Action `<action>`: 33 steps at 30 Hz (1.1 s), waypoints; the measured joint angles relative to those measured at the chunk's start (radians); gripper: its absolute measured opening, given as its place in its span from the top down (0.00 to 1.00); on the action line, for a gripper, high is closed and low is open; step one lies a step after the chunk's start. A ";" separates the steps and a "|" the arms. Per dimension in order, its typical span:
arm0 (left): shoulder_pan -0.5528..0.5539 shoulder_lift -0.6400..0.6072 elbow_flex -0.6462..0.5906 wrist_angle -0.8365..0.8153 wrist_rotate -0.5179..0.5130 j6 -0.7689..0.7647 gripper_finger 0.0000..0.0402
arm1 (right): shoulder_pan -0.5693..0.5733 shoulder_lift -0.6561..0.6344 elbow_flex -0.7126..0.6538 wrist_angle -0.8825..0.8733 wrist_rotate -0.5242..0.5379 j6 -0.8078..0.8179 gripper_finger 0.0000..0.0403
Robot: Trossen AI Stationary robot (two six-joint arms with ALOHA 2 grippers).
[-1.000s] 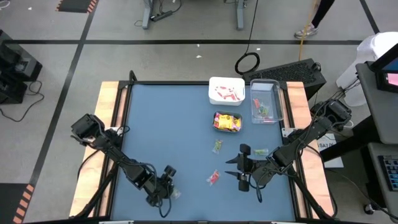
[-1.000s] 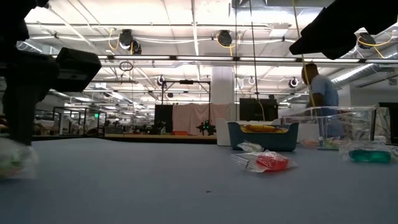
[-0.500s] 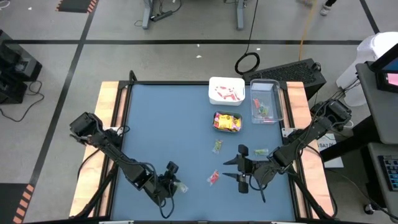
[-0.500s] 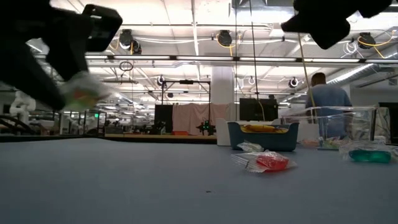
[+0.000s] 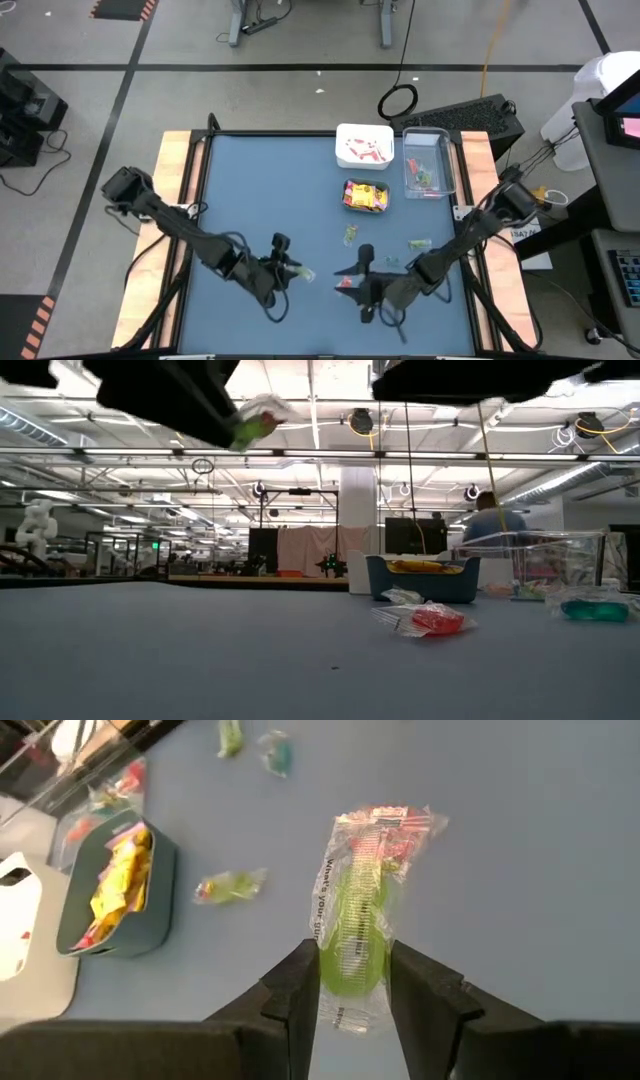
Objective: Sort candy
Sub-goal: Put the bottom left green candy into the transparent bin
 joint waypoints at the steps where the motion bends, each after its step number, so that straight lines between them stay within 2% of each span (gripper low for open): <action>1: 0.010 -0.012 0.000 0.001 0.017 0.000 0.71 | 0.000 0.026 0.029 -0.012 0.010 -0.058 0.56; 8: 0.079 -0.074 0.001 0.046 0.211 -0.008 0.71 | 0.001 0.187 0.245 -0.064 0.185 -0.398 0.56; 15: 0.111 -0.088 0.001 0.035 0.290 -0.043 0.71 | 0.000 0.314 0.404 -0.073 0.342 -0.693 0.50; 20: 0.119 -0.088 0.001 0.035 0.315 -0.043 0.71 | -0.006 0.337 0.439 -0.073 0.370 -0.733 0.46; 25: 0.119 -0.088 0.001 0.035 0.322 -0.043 0.71 | -0.005 0.336 0.439 -0.069 0.418 -0.751 0.47; 33: 0.118 -0.088 0.001 0.010 0.331 -0.060 0.71 | -0.005 0.335 0.446 -0.038 0.420 -0.766 0.47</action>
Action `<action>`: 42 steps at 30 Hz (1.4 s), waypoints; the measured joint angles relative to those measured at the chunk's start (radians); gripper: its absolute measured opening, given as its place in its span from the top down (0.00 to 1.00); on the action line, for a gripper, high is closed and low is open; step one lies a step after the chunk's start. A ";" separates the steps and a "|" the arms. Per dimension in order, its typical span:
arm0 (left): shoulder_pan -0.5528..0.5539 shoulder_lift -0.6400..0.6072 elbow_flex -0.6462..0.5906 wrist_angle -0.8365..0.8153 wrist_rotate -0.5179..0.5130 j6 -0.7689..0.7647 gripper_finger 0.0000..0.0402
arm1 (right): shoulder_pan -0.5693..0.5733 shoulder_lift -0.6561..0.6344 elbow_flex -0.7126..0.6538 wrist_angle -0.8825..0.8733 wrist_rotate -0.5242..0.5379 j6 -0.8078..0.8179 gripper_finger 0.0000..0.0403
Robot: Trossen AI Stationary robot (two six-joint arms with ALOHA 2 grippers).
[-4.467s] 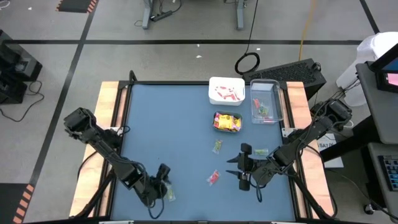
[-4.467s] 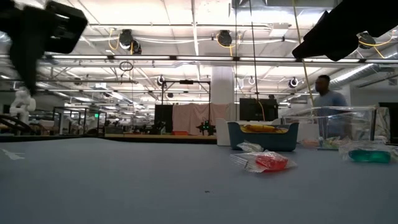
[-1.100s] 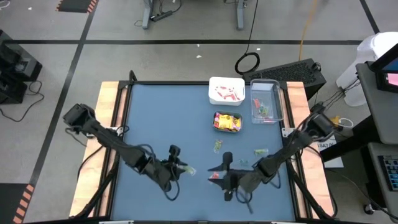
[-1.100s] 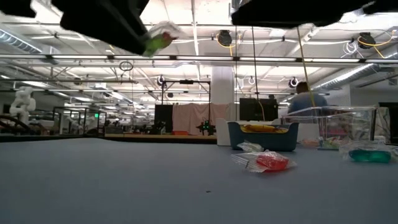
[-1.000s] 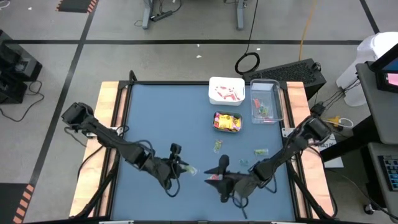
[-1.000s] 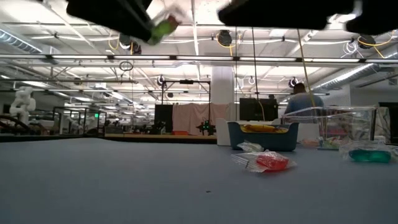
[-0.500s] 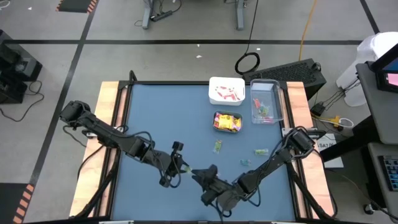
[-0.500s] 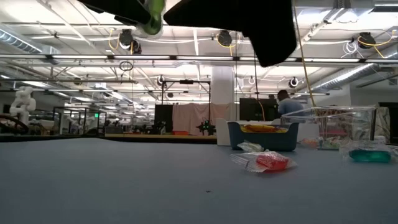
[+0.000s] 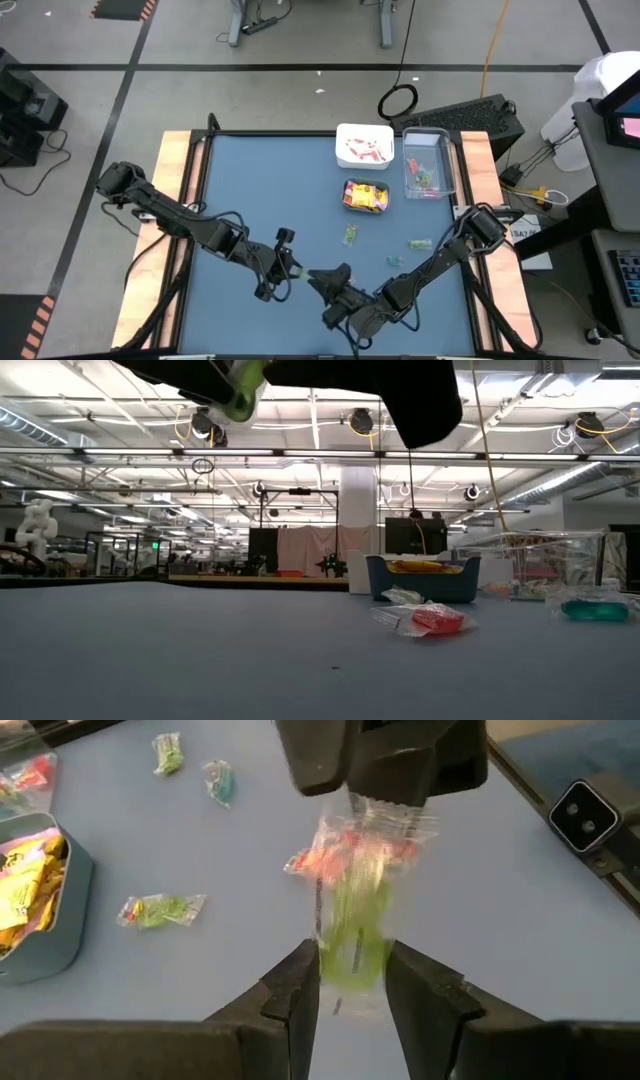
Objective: Sort candy
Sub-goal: Put the bottom left green candy into the transparent bin
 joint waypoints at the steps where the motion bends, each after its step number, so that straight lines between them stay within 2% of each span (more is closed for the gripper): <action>1: 0.000 0.000 0.000 0.000 0.000 0.000 0.71 | -0.002 0.000 0.004 -0.001 -0.003 0.000 0.46; 6: 0.000 0.000 0.000 -0.001 0.018 0.000 0.71 | -0.033 -0.001 0.008 -0.026 -0.106 0.054 0.45; 10: 0.000 0.000 0.000 0.000 0.019 -0.001 0.71 | -0.067 0.000 0.008 -0.090 -0.163 0.128 0.47; 15: 0.000 0.000 0.000 -0.001 0.019 -0.001 0.71 | -0.079 0.000 0.008 -0.107 -0.174 0.139 0.57; 20: 0.000 0.000 0.000 -0.001 0.018 -0.001 0.71 | -0.086 0.000 0.008 -0.134 -0.246 0.187 0.70; 26: 0.000 0.001 -0.001 0.003 0.018 -0.001 0.71 | -0.086 0.000 0.008 -0.148 -0.245 0.224 0.82; 34: -0.001 0.001 -0.001 0.010 -0.003 -0.013 0.71 | -0.062 0.000 0.008 -0.148 -0.227 0.247 0.91; 37: -0.001 -0.011 -0.001 0.001 -0.058 -0.033 0.71 | -0.045 0.000 0.008 -0.148 -0.176 0.253 0.93; 42: -0.001 -0.061 -0.001 -0.003 -0.086 -0.047 0.71 | -0.003 -0.025 0.008 -0.151 -0.069 0.251 0.93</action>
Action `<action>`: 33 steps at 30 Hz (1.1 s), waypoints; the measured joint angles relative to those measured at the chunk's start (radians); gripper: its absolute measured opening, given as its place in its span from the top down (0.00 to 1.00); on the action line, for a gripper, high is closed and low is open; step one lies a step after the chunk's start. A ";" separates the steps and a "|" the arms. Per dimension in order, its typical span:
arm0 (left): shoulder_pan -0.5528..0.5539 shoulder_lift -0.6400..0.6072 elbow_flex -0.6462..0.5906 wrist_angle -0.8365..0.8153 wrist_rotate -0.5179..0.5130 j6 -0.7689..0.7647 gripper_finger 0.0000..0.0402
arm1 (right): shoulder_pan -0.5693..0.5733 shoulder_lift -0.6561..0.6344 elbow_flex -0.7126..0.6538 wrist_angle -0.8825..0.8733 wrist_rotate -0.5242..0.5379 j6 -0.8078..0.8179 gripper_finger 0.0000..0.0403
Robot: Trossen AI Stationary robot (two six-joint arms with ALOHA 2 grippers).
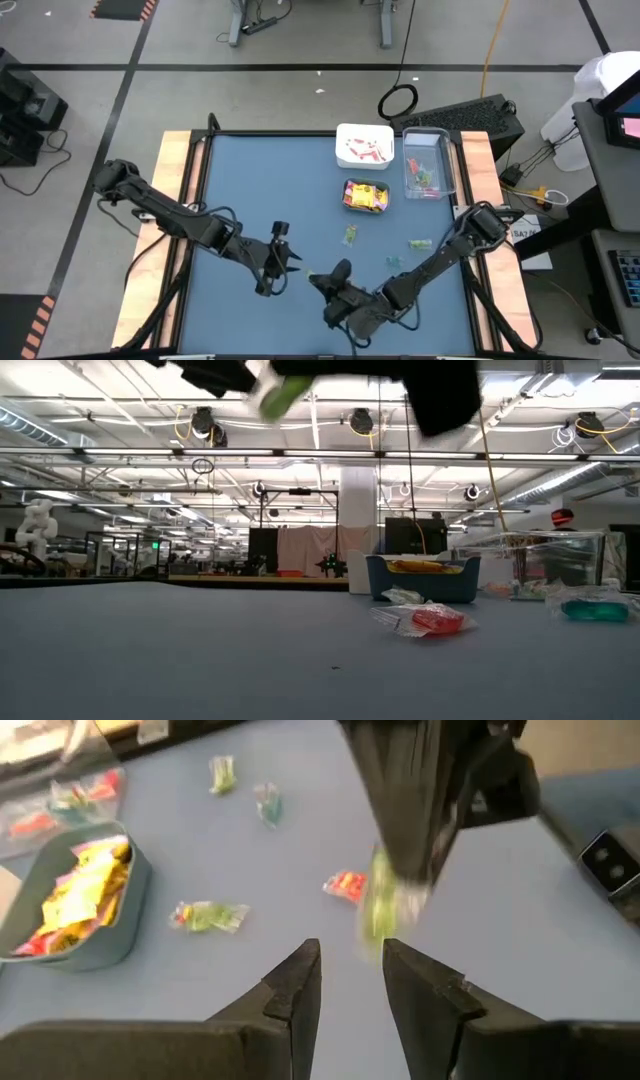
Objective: Sort candy
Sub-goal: Put the bottom left green candy into the transparent bin
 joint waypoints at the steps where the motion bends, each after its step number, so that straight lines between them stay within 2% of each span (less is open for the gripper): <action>1: 0.000 -0.012 0.000 0.000 0.000 -0.002 0.71 | 0.010 -0.015 0.000 0.001 0.017 0.000 0.93; 7: 0.000 -0.060 0.000 0.014 -0.003 -0.006 0.71 | 0.069 -0.169 0.000 -0.057 0.037 0.108 0.93; 13: 0.000 -0.051 0.000 0.041 -0.003 -0.006 0.71 | 0.084 -0.385 0.000 -0.246 -0.004 0.482 0.93; 16: 0.000 -0.041 0.000 0.041 -0.003 -0.007 0.71 | 0.080 -0.461 0.000 -0.313 0.048 0.731 0.93; 18: 0.000 -0.034 0.000 0.043 -0.003 -0.016 0.71 | 0.070 -0.496 0.000 -0.339 0.071 0.825 0.93; 24: 0.000 -0.008 0.000 0.046 -0.004 -0.058 0.71 | 0.062 -0.511 0.000 -0.326 0.064 0.867 0.93; 29: 0.000 0.008 -0.001 0.077 -0.005 -0.059 0.71 | 0.049 -0.511 0.000 -0.323 0.065 1.013 0.93; 33: 0.000 0.008 -0.001 0.093 -0.007 -0.059 0.71 | 0.051 -0.511 0.000 -0.321 0.065 1.020 0.93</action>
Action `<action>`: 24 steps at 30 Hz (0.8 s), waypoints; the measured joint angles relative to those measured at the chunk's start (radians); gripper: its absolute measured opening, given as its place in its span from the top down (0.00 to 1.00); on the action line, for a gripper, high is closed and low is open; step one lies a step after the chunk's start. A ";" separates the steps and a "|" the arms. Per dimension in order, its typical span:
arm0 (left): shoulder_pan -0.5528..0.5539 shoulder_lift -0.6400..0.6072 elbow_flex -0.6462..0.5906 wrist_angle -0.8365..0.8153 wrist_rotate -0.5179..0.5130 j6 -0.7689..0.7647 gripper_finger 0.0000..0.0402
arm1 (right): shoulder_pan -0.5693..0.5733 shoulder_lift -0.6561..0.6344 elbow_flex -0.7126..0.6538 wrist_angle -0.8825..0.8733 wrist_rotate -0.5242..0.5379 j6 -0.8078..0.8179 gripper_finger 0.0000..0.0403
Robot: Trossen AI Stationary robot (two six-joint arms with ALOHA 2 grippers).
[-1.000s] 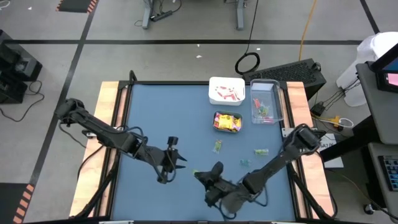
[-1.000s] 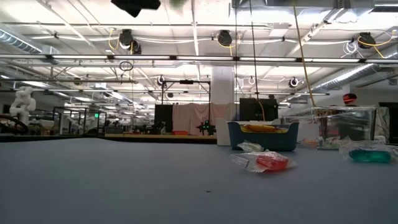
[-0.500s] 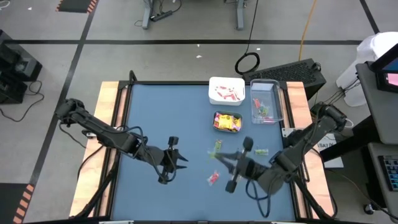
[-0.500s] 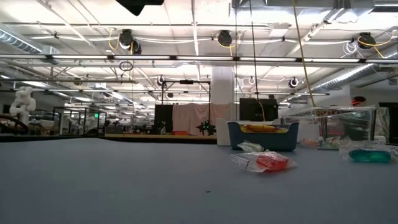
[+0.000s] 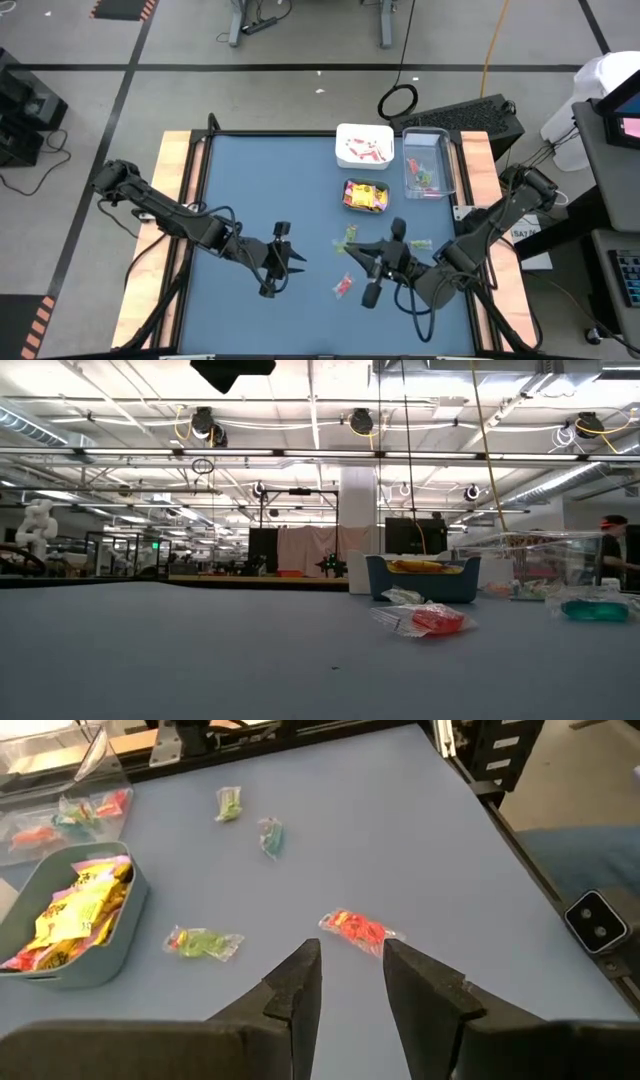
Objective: Sort candy
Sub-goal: Put the bottom left green candy into the transparent bin
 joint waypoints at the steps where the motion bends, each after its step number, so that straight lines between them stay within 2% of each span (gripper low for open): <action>1: 0.000 0.000 0.000 -0.002 0.000 0.000 0.71 | 0.001 0.000 0.000 0.000 -0.001 0.001 0.93; 7: 0.000 0.000 0.000 -0.003 0.000 0.000 0.71 | 0.006 0.000 0.000 -0.008 -0.003 -0.054 0.93; 18: 0.000 0.000 0.000 0.003 0.000 0.000 0.71 | 0.014 0.000 0.000 -0.011 -0.003 -0.503 0.93; 24: 0.000 0.025 0.000 0.054 0.000 0.008 0.71 | 0.014 0.000 0.000 -0.014 -0.004 -0.816 0.93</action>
